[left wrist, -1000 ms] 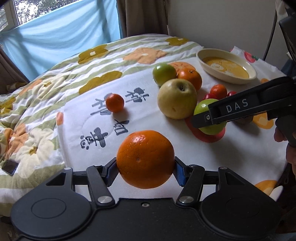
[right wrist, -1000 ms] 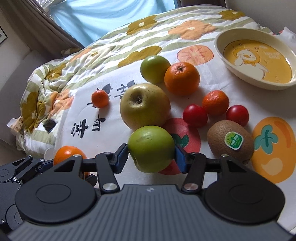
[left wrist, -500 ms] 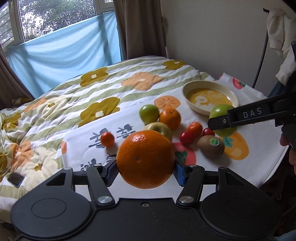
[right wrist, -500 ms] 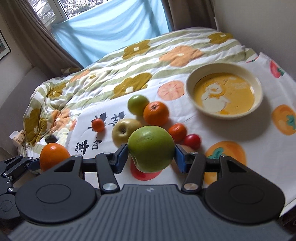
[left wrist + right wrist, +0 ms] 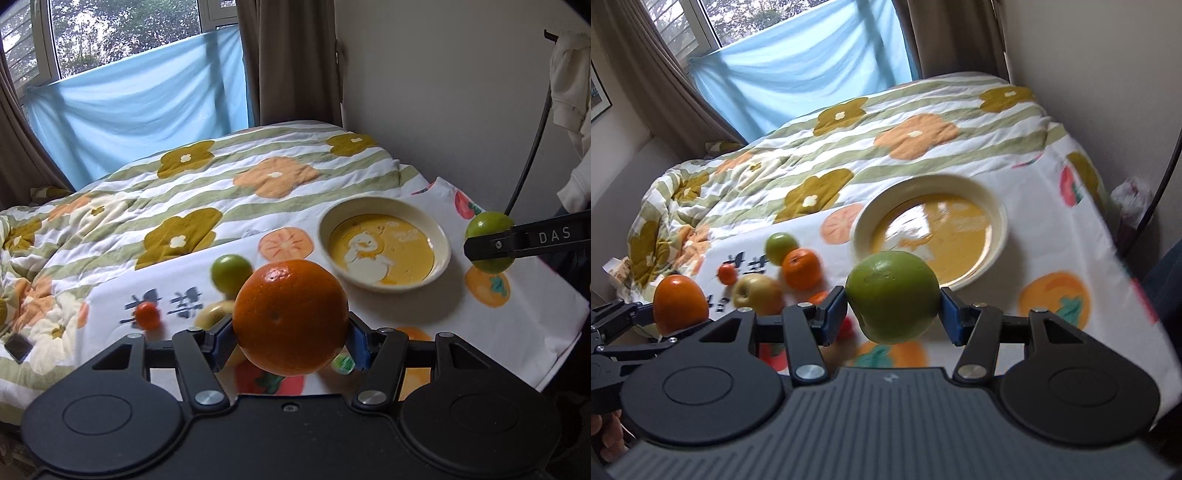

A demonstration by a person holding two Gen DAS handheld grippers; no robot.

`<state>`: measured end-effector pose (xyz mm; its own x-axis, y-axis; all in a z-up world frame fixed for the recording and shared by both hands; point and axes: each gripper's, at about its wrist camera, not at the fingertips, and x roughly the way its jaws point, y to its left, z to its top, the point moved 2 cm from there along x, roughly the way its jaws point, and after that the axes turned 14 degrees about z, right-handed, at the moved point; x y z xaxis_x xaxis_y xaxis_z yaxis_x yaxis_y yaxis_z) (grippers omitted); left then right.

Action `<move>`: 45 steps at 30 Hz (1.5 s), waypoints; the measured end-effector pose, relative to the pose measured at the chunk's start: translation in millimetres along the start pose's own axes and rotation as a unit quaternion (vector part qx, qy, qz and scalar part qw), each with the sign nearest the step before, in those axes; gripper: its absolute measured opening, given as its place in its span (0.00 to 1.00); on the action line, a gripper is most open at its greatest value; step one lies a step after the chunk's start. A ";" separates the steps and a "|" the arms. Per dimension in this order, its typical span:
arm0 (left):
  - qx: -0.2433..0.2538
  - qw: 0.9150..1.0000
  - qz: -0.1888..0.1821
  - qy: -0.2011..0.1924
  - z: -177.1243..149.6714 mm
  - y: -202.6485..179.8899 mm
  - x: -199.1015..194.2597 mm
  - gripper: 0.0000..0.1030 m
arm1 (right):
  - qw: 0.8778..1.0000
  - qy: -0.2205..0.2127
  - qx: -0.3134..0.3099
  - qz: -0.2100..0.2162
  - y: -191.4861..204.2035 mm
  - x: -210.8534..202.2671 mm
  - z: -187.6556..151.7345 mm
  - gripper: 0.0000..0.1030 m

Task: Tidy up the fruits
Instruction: 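Carry the orange and green apple into the duck bowl with both tools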

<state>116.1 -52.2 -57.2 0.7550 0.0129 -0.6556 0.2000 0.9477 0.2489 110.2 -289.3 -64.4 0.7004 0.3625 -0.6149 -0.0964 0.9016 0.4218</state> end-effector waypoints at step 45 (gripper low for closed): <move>0.097 0.995 -0.015 0.018 104.4 -149.5 196.3 0.94 | 0.999 0.024 0.036 -0.013 -149.9 99.4 85.1 0.67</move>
<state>299.6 -224.7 -148.7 0.7251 0.0003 -0.6887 0.3416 0.8682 0.3600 254.4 -408.5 -132.1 0.6677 0.3515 -0.6562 -0.0264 0.8922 0.4510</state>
